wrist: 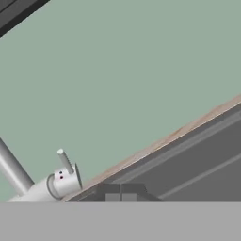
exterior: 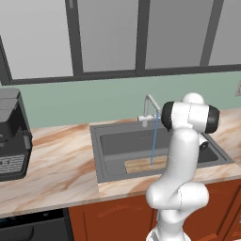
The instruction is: Turn on the sink faucet with hot water and rinse the cutting board for ten seconds, then turn off the faucet. Push the cutting board to reach the water if necessary.
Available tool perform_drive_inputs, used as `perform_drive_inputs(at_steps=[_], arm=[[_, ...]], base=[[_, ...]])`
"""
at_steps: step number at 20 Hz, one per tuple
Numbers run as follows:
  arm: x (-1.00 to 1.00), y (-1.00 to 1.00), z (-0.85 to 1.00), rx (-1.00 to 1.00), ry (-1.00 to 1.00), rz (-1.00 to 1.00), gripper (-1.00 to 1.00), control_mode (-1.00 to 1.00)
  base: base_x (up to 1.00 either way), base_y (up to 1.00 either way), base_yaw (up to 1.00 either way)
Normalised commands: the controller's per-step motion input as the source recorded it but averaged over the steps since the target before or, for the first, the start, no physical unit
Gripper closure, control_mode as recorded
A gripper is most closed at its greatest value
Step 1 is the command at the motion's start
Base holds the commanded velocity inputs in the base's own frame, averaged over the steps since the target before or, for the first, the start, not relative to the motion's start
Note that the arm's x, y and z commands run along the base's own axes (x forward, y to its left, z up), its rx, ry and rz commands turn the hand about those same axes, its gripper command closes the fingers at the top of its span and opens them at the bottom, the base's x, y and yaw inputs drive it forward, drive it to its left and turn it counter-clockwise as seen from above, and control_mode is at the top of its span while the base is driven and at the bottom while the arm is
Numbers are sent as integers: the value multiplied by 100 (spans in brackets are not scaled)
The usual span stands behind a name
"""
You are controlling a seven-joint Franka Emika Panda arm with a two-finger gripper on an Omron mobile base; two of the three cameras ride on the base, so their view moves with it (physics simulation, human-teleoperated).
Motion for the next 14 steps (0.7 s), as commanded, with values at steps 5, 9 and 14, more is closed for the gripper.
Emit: perform_drive_inputs(at_steps=[5, 9, 14], arm=[[0, 25, 1, 0, 12, -3, 100, -100], [1, 38, 7, 0, 18, -4, 100, -100], [0, 26, 14, -1, 16, -1, 100, -100]], base=[[0, 0, 0], [0, 0, 0], [0, 0, 0]])
